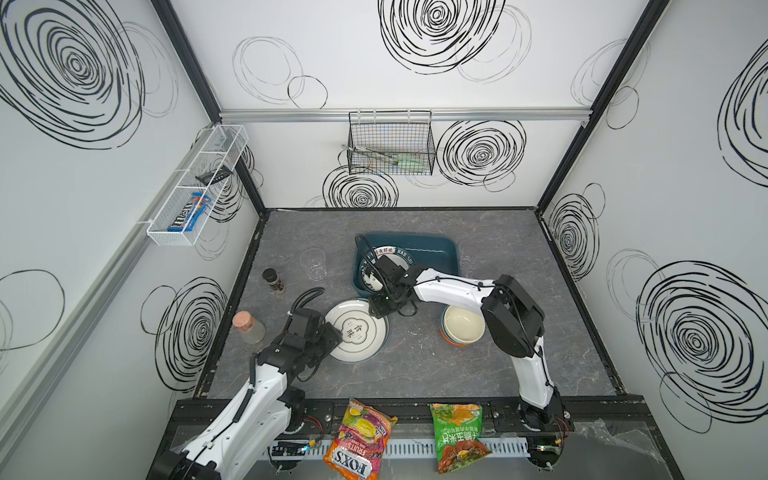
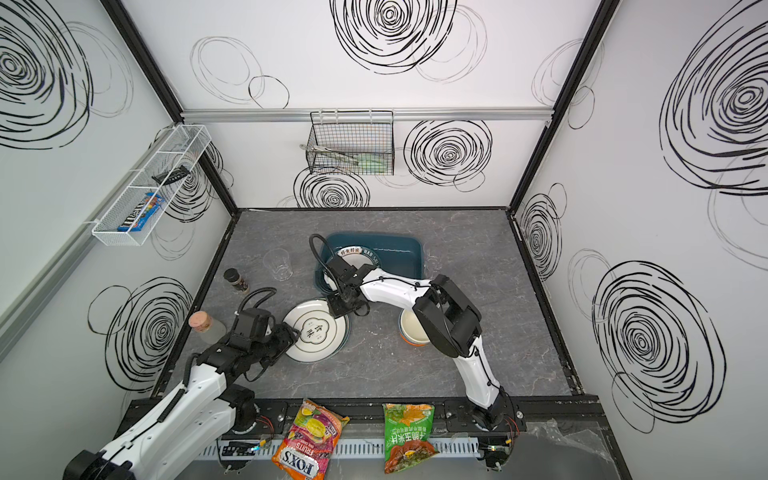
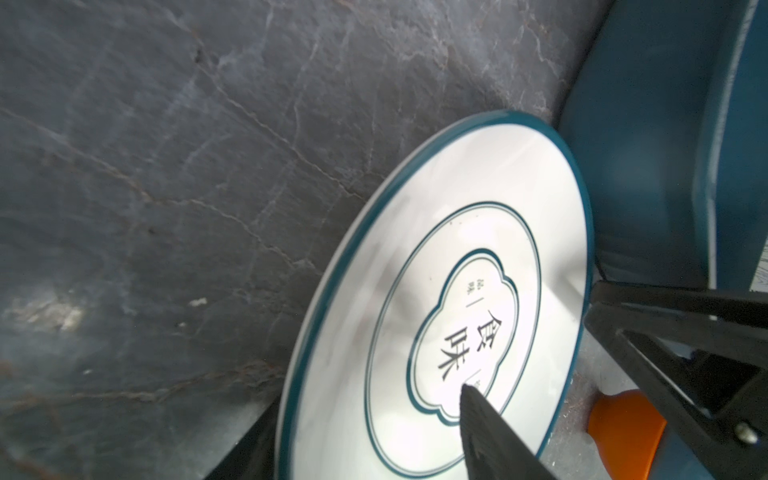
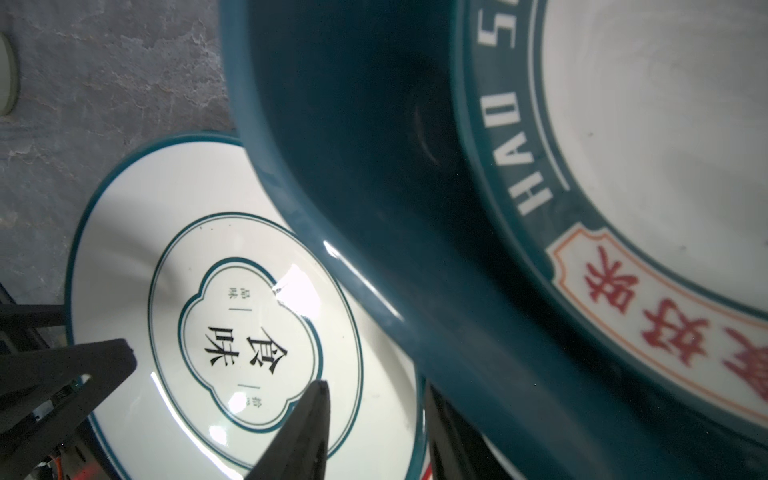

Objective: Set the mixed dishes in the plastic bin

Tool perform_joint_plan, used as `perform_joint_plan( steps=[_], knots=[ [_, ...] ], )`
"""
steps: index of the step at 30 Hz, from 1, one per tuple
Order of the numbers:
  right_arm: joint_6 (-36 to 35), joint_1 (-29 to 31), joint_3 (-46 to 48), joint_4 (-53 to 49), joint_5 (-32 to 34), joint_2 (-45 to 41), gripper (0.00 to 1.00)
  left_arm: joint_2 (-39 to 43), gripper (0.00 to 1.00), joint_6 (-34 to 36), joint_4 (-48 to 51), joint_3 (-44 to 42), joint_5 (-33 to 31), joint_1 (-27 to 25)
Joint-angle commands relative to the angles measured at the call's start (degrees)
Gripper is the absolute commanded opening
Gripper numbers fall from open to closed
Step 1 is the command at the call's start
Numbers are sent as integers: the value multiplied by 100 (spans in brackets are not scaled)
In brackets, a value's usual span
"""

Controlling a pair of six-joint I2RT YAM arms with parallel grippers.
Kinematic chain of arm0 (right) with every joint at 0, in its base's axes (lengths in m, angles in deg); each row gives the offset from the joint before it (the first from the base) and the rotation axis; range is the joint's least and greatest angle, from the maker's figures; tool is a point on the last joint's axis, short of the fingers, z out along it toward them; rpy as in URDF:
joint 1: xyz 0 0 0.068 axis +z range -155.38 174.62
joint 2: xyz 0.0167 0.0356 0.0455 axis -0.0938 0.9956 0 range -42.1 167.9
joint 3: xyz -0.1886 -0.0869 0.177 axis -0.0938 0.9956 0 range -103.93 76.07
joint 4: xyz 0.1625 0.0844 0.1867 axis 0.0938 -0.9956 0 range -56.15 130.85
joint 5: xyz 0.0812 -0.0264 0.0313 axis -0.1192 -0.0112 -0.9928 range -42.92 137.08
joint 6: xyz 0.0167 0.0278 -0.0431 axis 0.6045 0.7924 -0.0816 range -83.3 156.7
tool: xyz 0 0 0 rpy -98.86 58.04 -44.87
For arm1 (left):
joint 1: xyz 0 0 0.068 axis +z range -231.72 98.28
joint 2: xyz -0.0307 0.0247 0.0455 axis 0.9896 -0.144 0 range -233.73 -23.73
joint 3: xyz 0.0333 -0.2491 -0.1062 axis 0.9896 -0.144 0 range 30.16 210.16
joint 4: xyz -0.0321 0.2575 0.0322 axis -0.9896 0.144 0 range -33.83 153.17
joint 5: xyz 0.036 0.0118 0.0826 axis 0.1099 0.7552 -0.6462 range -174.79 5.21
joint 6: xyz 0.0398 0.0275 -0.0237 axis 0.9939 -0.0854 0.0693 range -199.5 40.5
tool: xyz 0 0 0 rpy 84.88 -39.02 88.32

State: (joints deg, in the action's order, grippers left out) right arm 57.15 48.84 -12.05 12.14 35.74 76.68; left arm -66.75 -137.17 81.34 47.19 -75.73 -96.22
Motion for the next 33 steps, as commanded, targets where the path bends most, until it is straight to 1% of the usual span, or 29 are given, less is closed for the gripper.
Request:
perform_joint_plan(
  steps=[1, 9, 20, 33],
  knots=[
    [-5, 10, 117, -57, -149, 57, 42, 53, 65, -62, -36, -7, -85, 4],
    [-4, 20, 157, -25, -194, 23, 42, 115, 69, -161, 232, 88, -159, -17],
    [3, 36, 180, 32, -243, 11, 42, 305, 67, -296, 765, 274, -333, -44],
    [4, 55, 181, 61, -286, 47, 42, 558, 57, -321, 1069, 432, -392, -40]
  ],
)
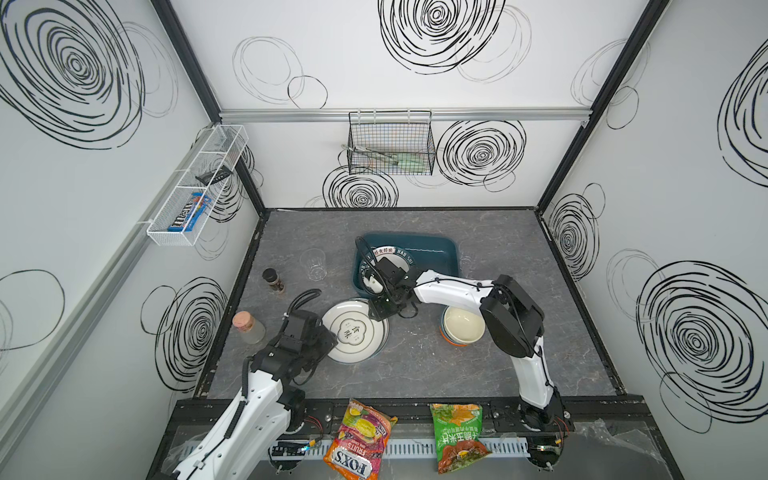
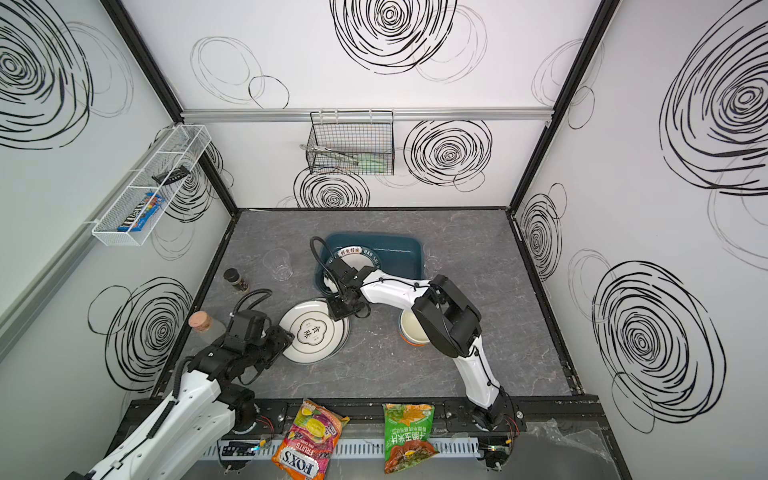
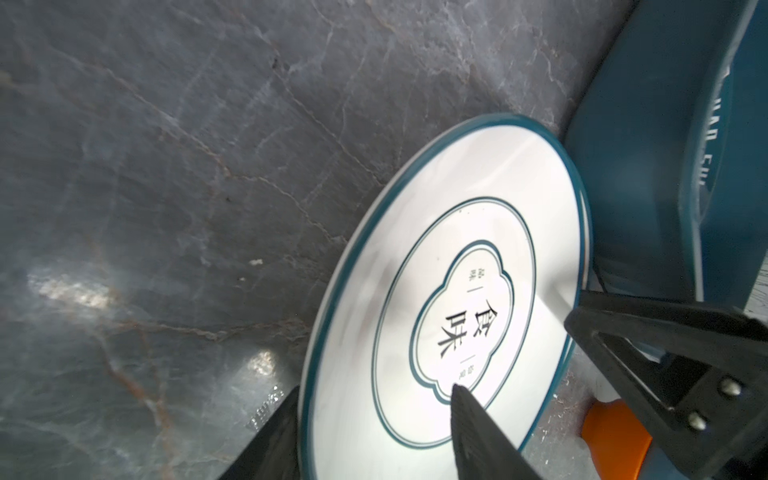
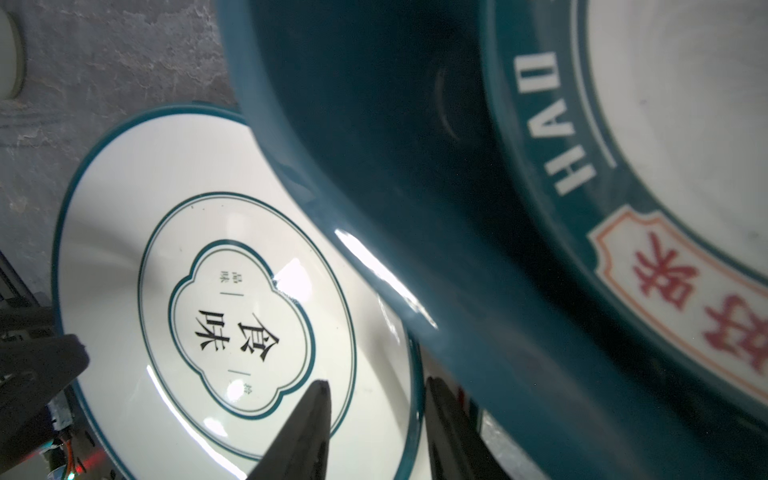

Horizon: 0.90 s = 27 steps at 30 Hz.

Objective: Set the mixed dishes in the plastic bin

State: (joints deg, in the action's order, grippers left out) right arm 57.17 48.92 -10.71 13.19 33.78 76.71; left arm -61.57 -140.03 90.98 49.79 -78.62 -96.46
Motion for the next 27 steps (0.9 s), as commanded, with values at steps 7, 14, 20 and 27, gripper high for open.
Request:
perform_joint_plan(
  steps=[7, 14, 20, 27],
  knots=[
    [-3, 45, 73, -19, -125, 64, 41, -98, 54, -24, 37, 145, -90, -20],
    [-8, 55, 109, 26, -183, 64, 41, -127, 46, -14, 19, 143, -73, -9],
    [-6, 55, 122, 43, -188, 55, 41, -118, 38, -20, 38, 149, -79, -1],
    [3, 56, 159, 66, -176, 33, 41, -58, 26, -20, 90, 172, -79, -11]
  ],
)
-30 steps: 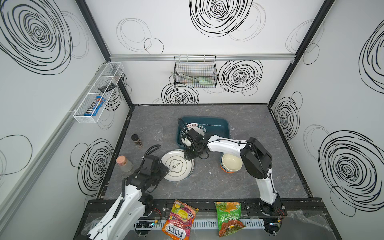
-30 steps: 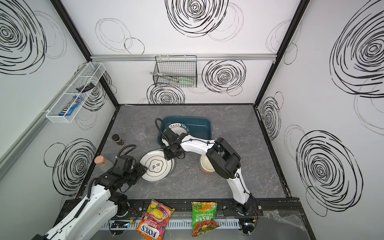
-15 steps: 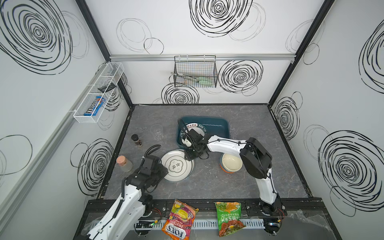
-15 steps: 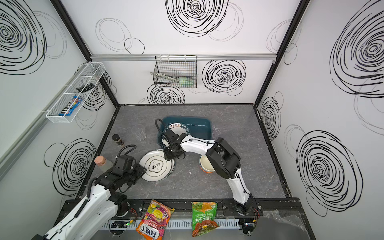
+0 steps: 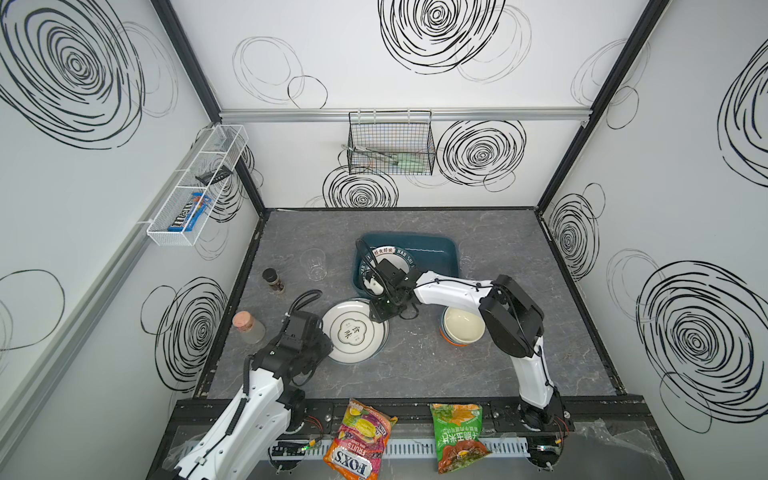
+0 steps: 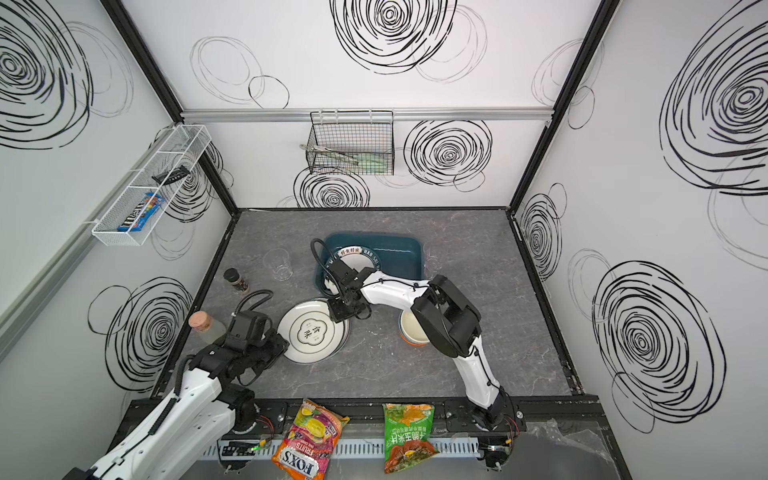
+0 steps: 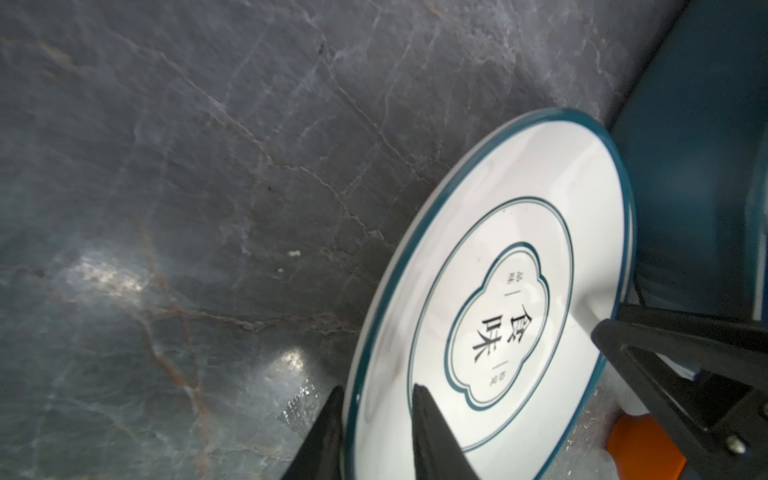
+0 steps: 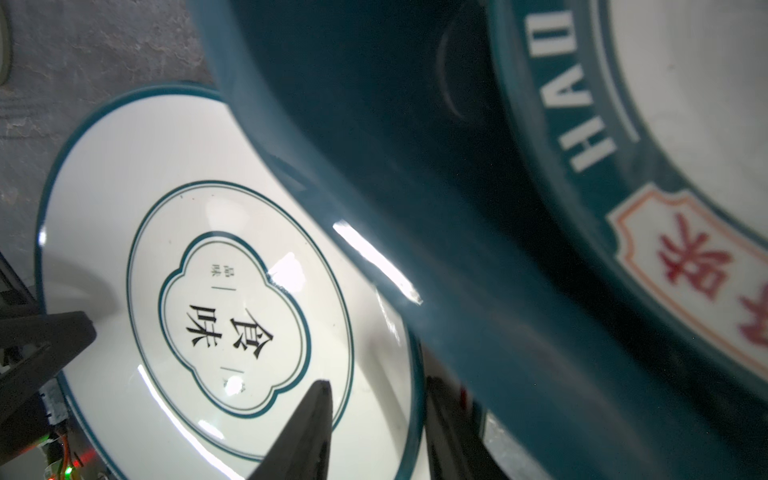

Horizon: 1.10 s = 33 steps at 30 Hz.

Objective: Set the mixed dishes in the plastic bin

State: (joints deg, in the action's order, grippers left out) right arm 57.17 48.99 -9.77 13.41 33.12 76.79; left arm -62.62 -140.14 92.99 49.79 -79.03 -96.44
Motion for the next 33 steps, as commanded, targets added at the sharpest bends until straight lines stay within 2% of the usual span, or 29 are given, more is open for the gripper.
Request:
perform_joint_plan(
  steps=[1, 4, 17, 18, 33],
  knots=[
    [3, 50, 75, 45, -107, 29, 41, 57, 24, -9, -98, 179, -32, -13],
    [14, 53, 76, 60, -105, 13, 41, 98, 17, -12, -53, 188, -31, -13],
    [18, 39, 26, 12, -14, -262, 42, 261, 4, -1, 123, 313, -59, 10],
    [19, 43, 12, 11, -11, -299, 43, 283, 0, -5, 128, 319, -49, 13],
    [148, -114, 236, -19, -144, -1452, 47, 694, 0, 287, 565, 1011, 260, 73]
  ],
)
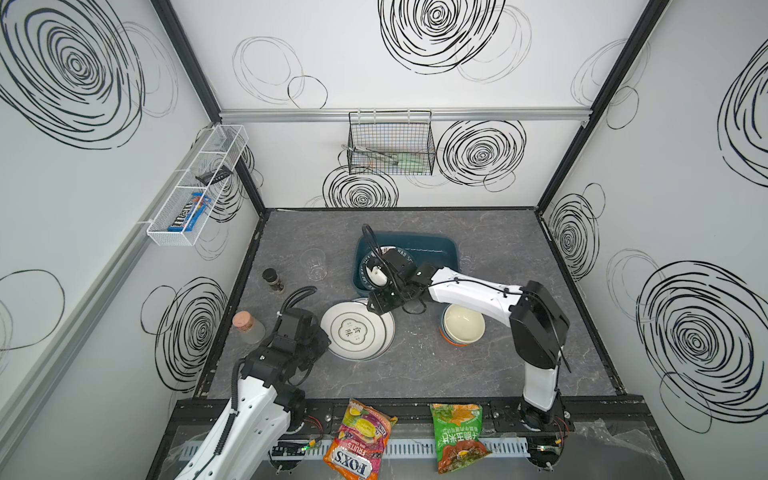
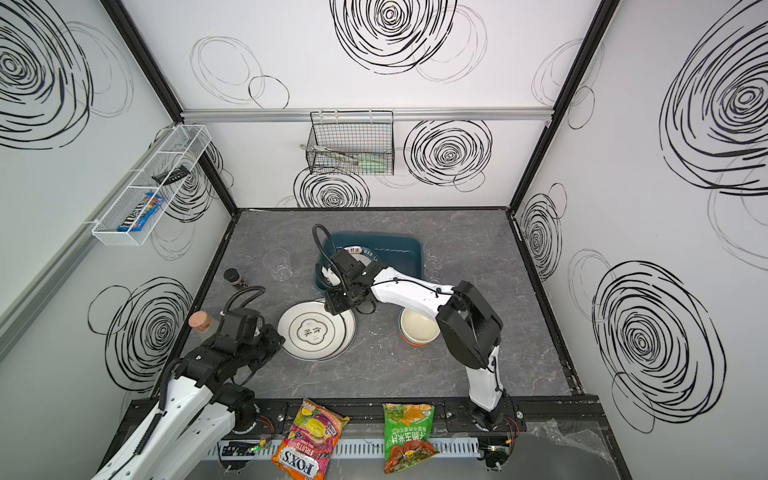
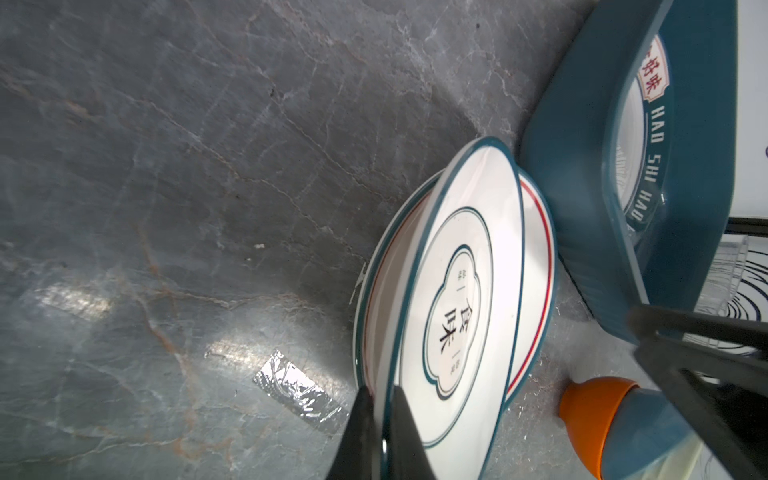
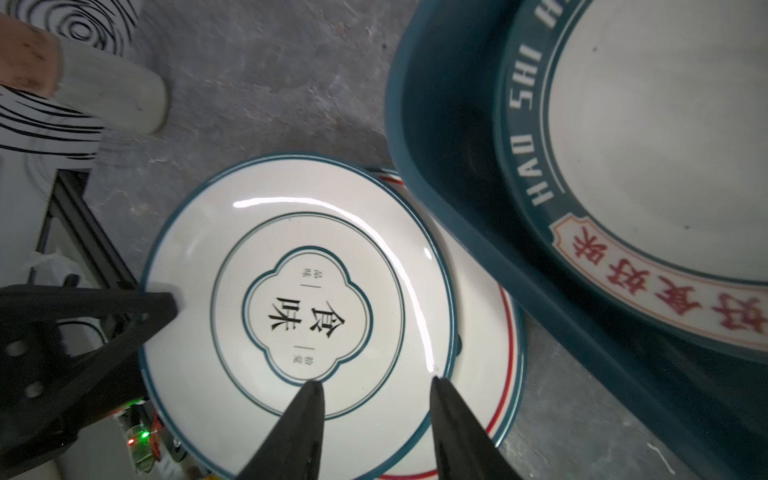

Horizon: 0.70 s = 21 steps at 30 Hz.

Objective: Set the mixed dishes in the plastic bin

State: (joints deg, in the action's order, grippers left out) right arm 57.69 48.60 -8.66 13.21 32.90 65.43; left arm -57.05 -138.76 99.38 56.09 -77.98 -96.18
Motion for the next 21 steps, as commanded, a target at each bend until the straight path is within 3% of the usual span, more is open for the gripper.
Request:
perform_joint_plan(
  steps=[1, 9, 21],
  knots=[
    [111, -110, 159, 2, -164, -385, 47, 150, 0, 180, -51, 433, 179, 49],
    [347, -657, 651, 232, -684, -1049, 49, 253, 0, 354, -180, 784, 775, 57],
    [721, -1432, 1486, 729, -1384, -1536, 53, -37, 0, -54, -1819, 782, 1333, -63]
  ],
)
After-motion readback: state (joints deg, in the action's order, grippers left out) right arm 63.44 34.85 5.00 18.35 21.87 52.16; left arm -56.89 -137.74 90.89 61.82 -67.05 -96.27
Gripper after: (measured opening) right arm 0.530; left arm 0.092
